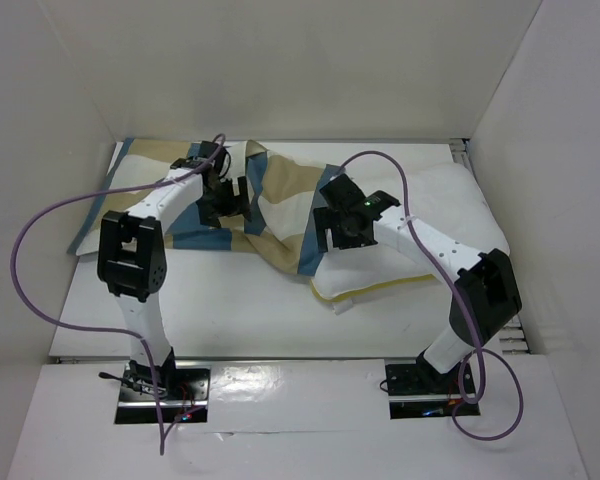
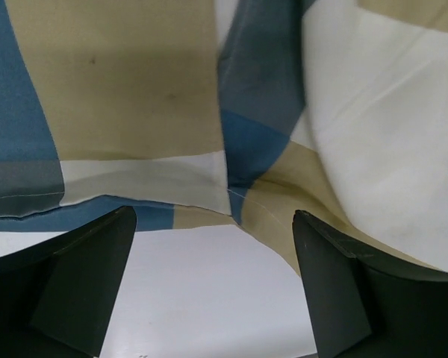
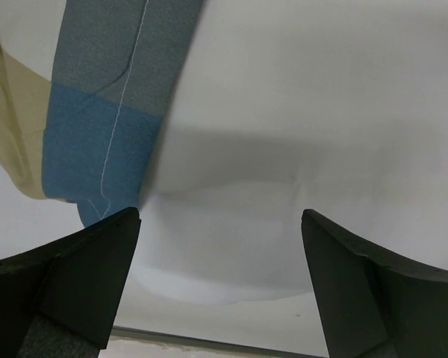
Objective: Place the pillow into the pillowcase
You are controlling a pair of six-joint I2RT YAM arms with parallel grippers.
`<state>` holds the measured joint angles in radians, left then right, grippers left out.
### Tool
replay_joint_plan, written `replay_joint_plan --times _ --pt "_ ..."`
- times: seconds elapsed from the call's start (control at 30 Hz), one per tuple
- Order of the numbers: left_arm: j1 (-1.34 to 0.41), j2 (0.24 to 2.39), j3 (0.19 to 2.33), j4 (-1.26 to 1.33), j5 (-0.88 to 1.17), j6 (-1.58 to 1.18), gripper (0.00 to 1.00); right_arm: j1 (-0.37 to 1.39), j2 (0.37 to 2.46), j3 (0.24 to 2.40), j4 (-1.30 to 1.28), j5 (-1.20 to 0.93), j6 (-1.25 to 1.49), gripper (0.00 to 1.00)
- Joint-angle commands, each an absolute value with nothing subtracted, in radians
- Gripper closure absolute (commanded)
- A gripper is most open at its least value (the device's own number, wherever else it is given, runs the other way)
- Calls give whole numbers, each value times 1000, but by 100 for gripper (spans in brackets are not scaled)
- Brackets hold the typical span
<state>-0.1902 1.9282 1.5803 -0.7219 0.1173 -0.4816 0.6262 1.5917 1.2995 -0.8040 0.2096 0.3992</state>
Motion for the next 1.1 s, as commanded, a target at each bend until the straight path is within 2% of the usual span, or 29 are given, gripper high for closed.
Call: replay_joint_plan --times 0.0,0.23,0.4,0.53,0.57,0.63,0.67,0.8,1.0,1.07 --pt "-205 1966 1603 -784 2 -503 0 630 1572 1302 -827 242 391 4" --pt "-215 2003 1598 -784 12 -578 3 630 1572 1302 -827 242 382 3" --pt "-224 2054 1629 -750 21 -624 18 630 1582 1302 -827 242 371 3" --pt "-224 2065 1629 -750 31 -624 43 621 1572 1292 -836 242 351 2" --pt "-224 2054 1629 -750 40 -615 66 621 1572 1292 -836 242 351 0" --pt "-224 2042 1620 -759 40 -615 94 661 1584 1302 -870 297 334 0" --pt "-213 2019 1609 -759 40 -615 100 720 1604 1321 -882 366 322 0" --pt "-192 1918 1583 -769 29 -606 100 784 1626 1301 -867 368 311 0" --pt "-163 1826 1563 -799 51 -586 100 784 1660 1194 -749 267 301 0" --pt "-163 1801 1563 -799 60 -586 100 784 1674 1183 -706 255 301 5"
